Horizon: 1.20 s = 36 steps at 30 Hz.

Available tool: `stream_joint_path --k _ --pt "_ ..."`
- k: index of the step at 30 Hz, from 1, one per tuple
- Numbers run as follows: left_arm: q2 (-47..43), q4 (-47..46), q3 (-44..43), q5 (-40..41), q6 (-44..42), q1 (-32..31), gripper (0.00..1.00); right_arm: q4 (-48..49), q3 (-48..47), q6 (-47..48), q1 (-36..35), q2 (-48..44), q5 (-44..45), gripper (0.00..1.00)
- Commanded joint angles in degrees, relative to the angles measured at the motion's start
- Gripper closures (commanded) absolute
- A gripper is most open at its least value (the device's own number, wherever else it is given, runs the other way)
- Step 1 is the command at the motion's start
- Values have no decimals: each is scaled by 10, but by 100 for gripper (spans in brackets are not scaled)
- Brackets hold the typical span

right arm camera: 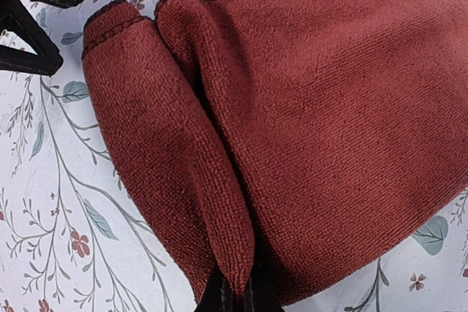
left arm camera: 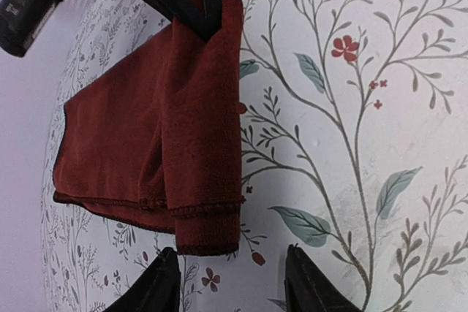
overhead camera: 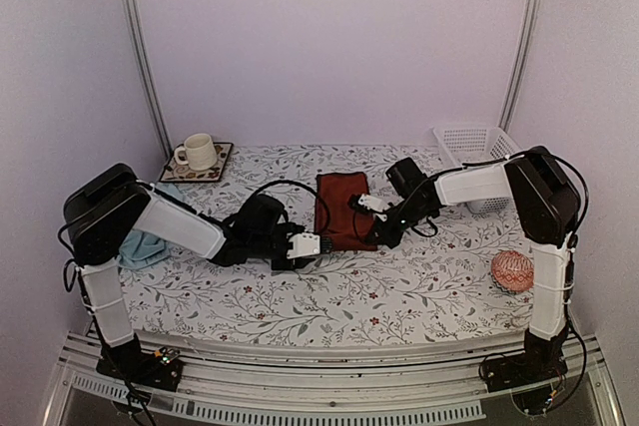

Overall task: Roll the towels
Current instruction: Roll the towel at the center of the board.

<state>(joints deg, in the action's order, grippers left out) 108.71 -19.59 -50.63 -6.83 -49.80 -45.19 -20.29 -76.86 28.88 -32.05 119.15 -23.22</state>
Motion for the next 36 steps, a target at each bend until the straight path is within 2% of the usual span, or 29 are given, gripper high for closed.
stream_joint_path --k 1,5,16,21,25,30,31,36 --pt "15 -25 -18 0 -25 -10 50 -20 -4 -7 12 32 37 97" --pt "28 -44 -19 -6 -33 -18 47 -19 -4 -10 13 32 33 97" --pt "106 -50 -67 53 -41 -23 48 -16 -3 -14 13 27 24 97" --pt "120 -34 -78 50 -44 -26 56 -21 -10 -14 12 30 21 97" --pt "116 -17 -76 45 -55 -26 71 -21 -9 -14 13 30 21 97" --pt "116 17 -91 31 -57 -26 96 -23 -9 -12 13 23 23 82" --pt "116 28 -97 26 -56 -26 100 -22 -7 -11 13 18 24 74" --pt "109 96 -130 -9 -49 -20 100 -7 13 1 12 -18 42 52"
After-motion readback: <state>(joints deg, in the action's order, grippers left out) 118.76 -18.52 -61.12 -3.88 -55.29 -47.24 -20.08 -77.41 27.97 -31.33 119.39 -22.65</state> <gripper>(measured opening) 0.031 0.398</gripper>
